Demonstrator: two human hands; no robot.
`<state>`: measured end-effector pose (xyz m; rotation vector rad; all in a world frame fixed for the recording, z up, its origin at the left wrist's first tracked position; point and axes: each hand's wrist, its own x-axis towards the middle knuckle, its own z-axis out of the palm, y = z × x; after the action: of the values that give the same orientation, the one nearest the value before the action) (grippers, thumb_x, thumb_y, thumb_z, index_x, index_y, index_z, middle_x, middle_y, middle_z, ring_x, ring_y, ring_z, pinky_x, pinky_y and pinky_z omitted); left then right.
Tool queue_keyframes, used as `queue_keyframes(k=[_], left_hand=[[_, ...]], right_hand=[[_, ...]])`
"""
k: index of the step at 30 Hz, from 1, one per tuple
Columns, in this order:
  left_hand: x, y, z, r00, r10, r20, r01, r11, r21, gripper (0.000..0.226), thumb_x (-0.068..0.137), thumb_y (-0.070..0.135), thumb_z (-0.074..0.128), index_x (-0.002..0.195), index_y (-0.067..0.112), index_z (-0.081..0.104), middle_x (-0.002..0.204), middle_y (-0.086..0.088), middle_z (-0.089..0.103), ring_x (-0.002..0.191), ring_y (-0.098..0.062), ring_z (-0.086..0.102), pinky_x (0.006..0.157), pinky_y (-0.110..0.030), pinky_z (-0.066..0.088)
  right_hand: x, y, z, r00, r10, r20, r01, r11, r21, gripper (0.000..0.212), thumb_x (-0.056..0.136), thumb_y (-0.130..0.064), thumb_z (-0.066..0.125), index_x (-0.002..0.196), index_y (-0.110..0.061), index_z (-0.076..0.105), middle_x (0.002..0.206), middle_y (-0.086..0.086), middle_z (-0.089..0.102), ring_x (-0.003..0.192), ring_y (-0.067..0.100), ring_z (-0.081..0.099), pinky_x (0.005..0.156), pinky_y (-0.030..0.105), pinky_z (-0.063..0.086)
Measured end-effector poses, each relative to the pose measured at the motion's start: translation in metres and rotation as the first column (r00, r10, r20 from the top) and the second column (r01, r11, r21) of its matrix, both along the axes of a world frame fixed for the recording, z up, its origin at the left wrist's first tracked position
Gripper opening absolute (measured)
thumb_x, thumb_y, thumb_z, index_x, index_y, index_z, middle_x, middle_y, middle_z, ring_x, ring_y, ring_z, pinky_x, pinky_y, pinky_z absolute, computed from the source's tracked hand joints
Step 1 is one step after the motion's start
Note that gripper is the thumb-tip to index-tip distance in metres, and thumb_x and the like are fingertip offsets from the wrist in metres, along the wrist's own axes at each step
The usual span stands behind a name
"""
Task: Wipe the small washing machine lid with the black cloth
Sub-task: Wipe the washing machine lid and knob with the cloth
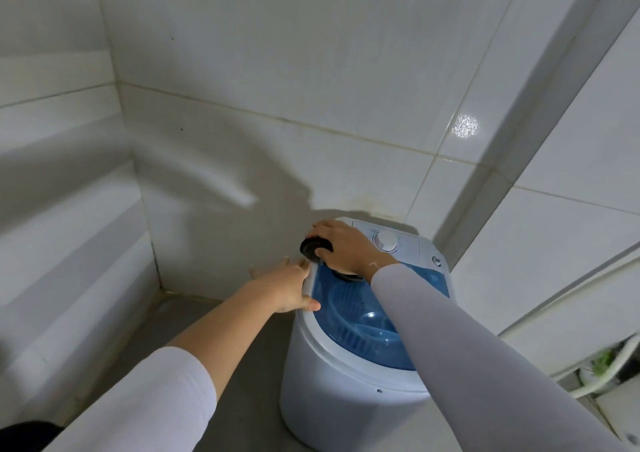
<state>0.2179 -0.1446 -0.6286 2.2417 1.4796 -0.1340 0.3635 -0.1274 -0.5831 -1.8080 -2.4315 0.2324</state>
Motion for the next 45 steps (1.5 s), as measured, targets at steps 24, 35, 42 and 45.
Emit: queue_keyframes(k=[24, 35, 42, 45], left_hand=[[0.008, -0.015, 0.021, 0.988, 0.006, -0.157, -0.009, 1.0, -0.016, 0.086, 0.09, 0.051, 0.051, 0.153, 0.02, 0.002, 0.162, 0.0, 0.004, 0.15, -0.021, -0.005, 0.112, -0.067, 0.007], [0.007, -0.008, 0.013, 0.983, 0.006, -0.183, -0.003, 1.0, 0.013, 0.088, 0.087, 0.055, 0.052, 0.153, 0.022, 0.004, 0.162, -0.002, 0.007, 0.15, -0.025, 0.0, 0.115, -0.061, 0.014], [0.01, -0.016, 0.02, 0.976, 0.017, -0.218, -0.014, 1.0, 0.018, 0.084, 0.09, 0.052, 0.049, 0.153, 0.023, 0.002, 0.162, 0.003, 0.004, 0.15, -0.021, -0.003, 0.112, -0.067, 0.009], [0.011, -0.019, 0.023, 0.974, 0.015, -0.224, -0.01, 1.0, 0.022, 0.083, 0.091, 0.051, 0.048, 0.153, 0.022, 0.001, 0.162, 0.003, 0.003, 0.15, -0.021, -0.004, 0.113, -0.066, 0.008]], right_hand=[[0.031, -0.011, -0.017, 0.999, -0.005, 0.037, 0.008, 0.996, -0.083, 0.043, 0.098, -0.021, 0.035, 0.141, -0.026, 0.034, 0.154, -0.005, 0.029, 0.14, 0.022, 0.031, 0.116, 0.034, 0.02], [0.074, -0.03, -0.018, 0.992, -0.118, -0.034, 0.115, 0.99, -0.077, 0.042, 0.097, -0.017, 0.039, 0.138, -0.024, 0.041, 0.15, -0.002, 0.036, 0.137, 0.025, 0.034, 0.117, 0.033, 0.022], [0.101, -0.047, -0.018, 0.982, -0.183, -0.046, 0.181, 0.983, -0.033, 0.041, 0.096, -0.015, 0.041, 0.136, -0.023, 0.044, 0.149, 0.002, 0.038, 0.137, 0.025, 0.036, 0.117, 0.033, 0.022], [0.115, -0.053, -0.018, 0.969, -0.237, -0.062, 0.235, 0.971, -0.036, 0.041, 0.096, -0.015, 0.042, 0.135, -0.025, 0.046, 0.147, 0.0, 0.041, 0.135, 0.025, 0.038, 0.117, 0.032, 0.023]])
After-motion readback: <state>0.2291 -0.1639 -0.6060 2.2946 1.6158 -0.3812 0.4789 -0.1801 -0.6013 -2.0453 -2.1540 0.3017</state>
